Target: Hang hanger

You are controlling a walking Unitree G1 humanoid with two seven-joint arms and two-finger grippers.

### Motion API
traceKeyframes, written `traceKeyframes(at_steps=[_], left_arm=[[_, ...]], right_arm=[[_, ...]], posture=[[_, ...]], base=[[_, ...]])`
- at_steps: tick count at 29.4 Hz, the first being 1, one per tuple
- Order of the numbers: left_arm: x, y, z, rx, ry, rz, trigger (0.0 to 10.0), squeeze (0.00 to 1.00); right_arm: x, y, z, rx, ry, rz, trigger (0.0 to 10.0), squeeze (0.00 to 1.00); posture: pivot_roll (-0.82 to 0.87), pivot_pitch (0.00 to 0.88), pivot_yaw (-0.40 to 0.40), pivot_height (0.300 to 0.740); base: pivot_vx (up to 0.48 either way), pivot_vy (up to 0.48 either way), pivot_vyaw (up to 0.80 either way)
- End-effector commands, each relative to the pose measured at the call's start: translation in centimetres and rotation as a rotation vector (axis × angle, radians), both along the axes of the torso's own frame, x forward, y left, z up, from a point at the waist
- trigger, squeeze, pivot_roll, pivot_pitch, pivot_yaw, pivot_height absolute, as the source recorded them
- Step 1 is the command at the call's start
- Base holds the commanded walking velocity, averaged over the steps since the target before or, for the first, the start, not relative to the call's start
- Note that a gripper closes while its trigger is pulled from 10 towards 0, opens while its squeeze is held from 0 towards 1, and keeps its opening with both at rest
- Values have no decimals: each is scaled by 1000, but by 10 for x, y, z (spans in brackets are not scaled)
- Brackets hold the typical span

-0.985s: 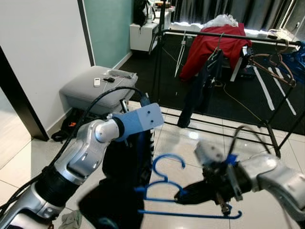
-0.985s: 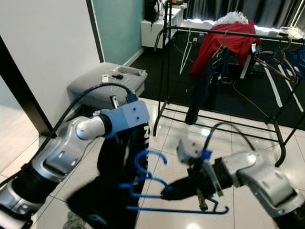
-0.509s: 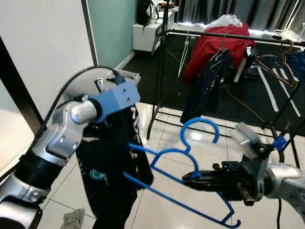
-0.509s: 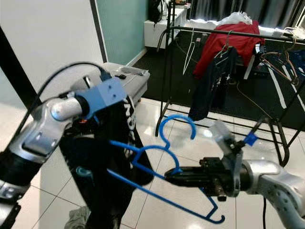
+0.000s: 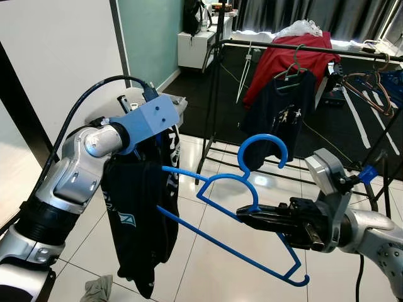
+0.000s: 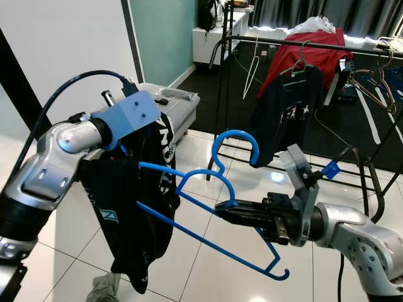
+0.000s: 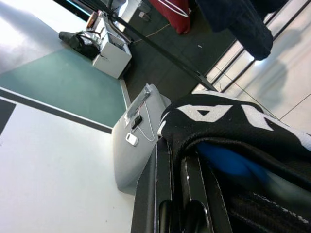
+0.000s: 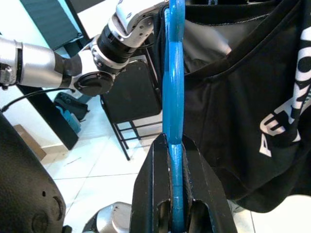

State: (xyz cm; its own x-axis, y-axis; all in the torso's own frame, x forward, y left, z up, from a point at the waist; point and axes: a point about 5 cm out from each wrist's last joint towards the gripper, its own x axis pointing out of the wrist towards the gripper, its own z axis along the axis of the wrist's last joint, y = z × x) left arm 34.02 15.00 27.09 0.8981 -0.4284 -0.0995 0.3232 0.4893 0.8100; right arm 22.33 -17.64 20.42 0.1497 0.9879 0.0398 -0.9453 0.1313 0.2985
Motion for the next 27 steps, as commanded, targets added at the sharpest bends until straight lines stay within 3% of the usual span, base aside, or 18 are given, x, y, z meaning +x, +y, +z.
traceKeyframes(at_steps=[1,9,19,26,27], left_arm=[[2,1,4,-5,-8,-4,10000,0],[14,23,23,-116,-53,116,10000,0],[14,24,25,-137,-39,130,10000,0],[15,24,21,-142,-12,124,10000,0],[14,17,13,-140,20,90,10000,0]], right_arm=[[-2,4,14,90,-59,18,10000,0],[-4,0,6,135,-12,-29,10000,0],[0,1,-11,76,29,-93,10000,0],[-1,5,3,181,2,-68,10000,0],[-1,8,13,231,-26,-44,10000,0]], posture=[[-21,0,-2,740],[-26,0,4,740],[-23,0,8,740],[-18,0,7,740],[-19,0,10,740]], base=[[0,0,0],[0,0,0],[0,0,0],[0,0,0],[0,0,0]])
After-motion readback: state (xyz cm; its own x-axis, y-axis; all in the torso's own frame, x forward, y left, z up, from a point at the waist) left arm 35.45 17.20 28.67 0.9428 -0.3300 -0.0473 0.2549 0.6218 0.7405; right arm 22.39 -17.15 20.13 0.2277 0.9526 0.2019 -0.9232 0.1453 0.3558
